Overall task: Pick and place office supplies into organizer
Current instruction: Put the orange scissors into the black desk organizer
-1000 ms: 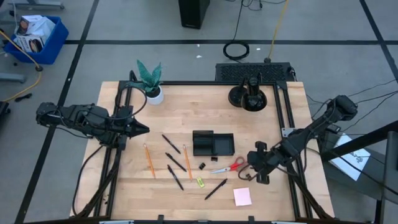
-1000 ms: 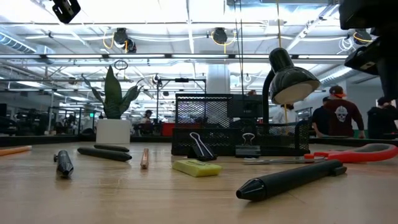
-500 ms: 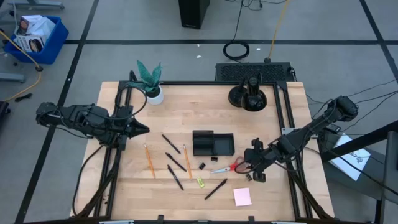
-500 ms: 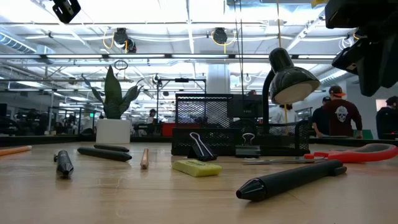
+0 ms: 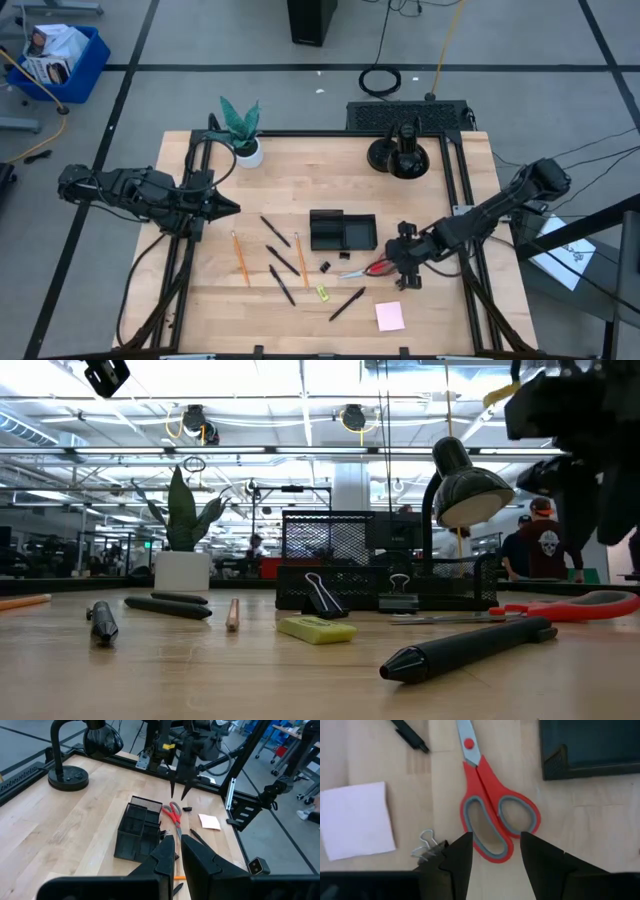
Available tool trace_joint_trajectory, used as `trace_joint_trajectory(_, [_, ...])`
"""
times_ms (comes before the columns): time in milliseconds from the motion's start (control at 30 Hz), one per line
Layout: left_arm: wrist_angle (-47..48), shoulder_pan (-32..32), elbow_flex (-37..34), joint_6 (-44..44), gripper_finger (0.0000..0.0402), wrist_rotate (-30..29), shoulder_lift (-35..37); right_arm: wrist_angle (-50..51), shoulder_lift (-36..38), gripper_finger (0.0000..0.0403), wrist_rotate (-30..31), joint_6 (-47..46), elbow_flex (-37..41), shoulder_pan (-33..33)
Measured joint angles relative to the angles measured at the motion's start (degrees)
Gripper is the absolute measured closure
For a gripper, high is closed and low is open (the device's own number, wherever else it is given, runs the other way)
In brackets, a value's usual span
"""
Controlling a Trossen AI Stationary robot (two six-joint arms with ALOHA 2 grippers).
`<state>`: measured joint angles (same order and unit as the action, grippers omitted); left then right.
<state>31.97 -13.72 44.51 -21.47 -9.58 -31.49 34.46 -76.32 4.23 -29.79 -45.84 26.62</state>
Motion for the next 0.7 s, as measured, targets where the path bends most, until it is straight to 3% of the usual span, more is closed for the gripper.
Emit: trace_joint_trajectory(700, [0.0, 0.01, -0.02, 0.04, 0.0364, 0.0, -0.01, -3.04, -7.32, 0.0243, -1.53, 8.03, 0.0, -0.79])
